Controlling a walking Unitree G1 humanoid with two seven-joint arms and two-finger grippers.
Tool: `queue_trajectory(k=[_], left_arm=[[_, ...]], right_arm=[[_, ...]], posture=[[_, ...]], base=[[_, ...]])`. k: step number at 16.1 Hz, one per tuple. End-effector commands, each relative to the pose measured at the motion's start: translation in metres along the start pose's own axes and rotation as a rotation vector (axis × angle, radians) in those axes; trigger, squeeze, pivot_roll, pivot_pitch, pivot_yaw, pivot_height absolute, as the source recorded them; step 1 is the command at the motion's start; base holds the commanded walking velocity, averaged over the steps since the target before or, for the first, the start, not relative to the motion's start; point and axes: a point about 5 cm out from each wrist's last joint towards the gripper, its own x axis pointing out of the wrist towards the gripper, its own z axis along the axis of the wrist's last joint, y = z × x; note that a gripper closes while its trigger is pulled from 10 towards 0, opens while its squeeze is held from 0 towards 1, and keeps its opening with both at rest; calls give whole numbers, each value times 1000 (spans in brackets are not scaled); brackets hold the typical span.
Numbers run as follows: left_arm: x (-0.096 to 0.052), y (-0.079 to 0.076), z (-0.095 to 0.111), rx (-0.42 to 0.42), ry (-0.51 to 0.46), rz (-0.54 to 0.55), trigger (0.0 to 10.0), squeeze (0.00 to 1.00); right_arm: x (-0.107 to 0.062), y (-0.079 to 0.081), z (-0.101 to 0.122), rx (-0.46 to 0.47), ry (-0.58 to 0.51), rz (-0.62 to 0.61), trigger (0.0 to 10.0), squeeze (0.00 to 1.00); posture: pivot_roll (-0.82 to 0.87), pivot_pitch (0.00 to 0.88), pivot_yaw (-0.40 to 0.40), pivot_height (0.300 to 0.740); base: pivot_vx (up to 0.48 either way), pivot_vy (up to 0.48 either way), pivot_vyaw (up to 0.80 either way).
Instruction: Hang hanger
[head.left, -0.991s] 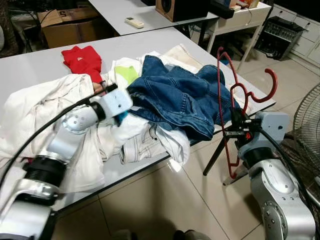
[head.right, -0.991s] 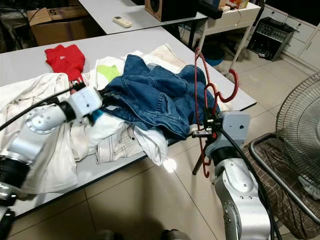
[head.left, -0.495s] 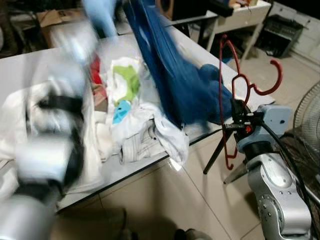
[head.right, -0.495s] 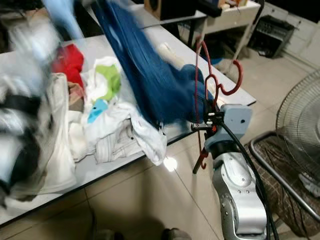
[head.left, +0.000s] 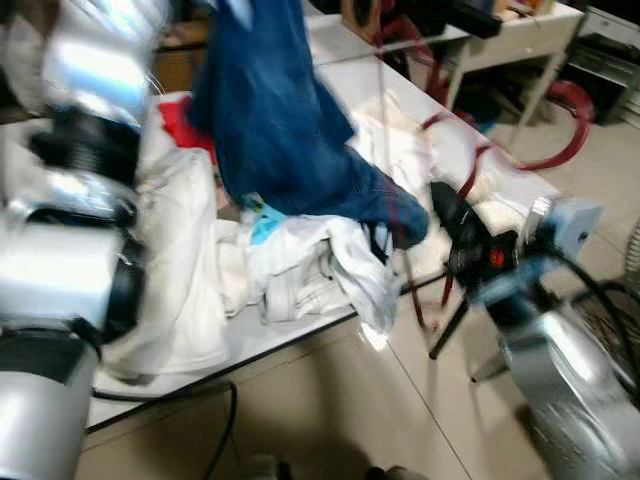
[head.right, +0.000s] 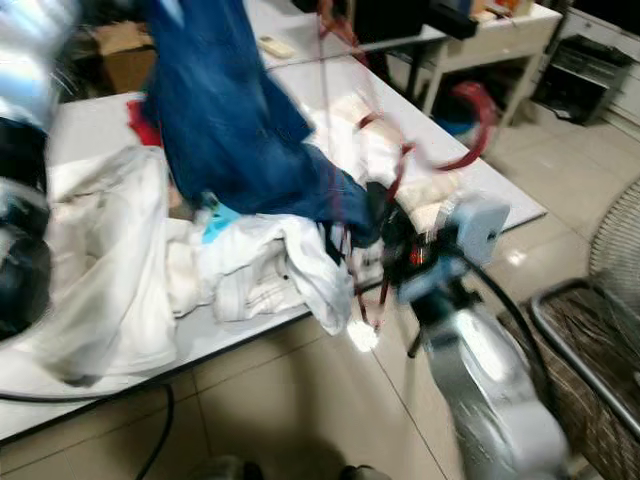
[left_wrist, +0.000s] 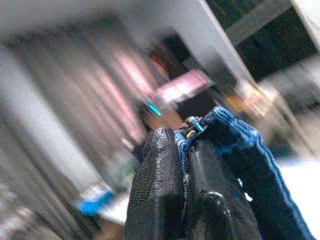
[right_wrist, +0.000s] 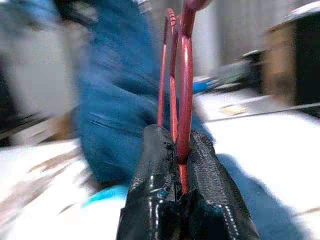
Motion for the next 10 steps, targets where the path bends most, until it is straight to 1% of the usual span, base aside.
queue_trajectory(k=[1, 2, 4, 5, 6, 7, 10], left_arm=[[-1, -23, -21, 14, 96, -111, 0, 0], [-3, -26, -29, 26, 128, -113, 0, 0], [-5, -23, -34, 86, 157, -115, 0, 0], [-6, -23, -35, 86, 159, -121, 0, 0], [-7, -24, -35, 64, 160, -139, 0, 0], [-8, -23, -35, 67, 166, -142, 0, 0], [-12, -19, -35, 81, 165, -143, 0, 0]], right_arm=[[-7, 8, 4, 15, 35, 96, 10000, 0], [-13, 10, 1, 13, 89, 135, 10000, 0], [-20, 13, -6, 19, 185, 181, 10000, 0], [-21, 13, -9, 19, 204, 183, 10000, 0], [-23, 16, -18, 27, 282, 210, 10000, 0], [-25, 20, -23, 33, 339, 246, 10000, 0], [-25, 23, -26, 53, 368, 283, 10000, 0]], posture=[[-4, 7, 45, 740], [-10, 9, 47, 740], [-13, 11, 42, 740], [-11, 11, 35, 740], [-6, 9, 28, 740], [-1, 7, 22, 740], [8, 3, 14, 740]], base=[[0, 0, 0], [0, 0, 0], [0, 0, 0], [0, 0, 0], [0, 0, 0], [0, 0, 0], [0, 0, 0]])
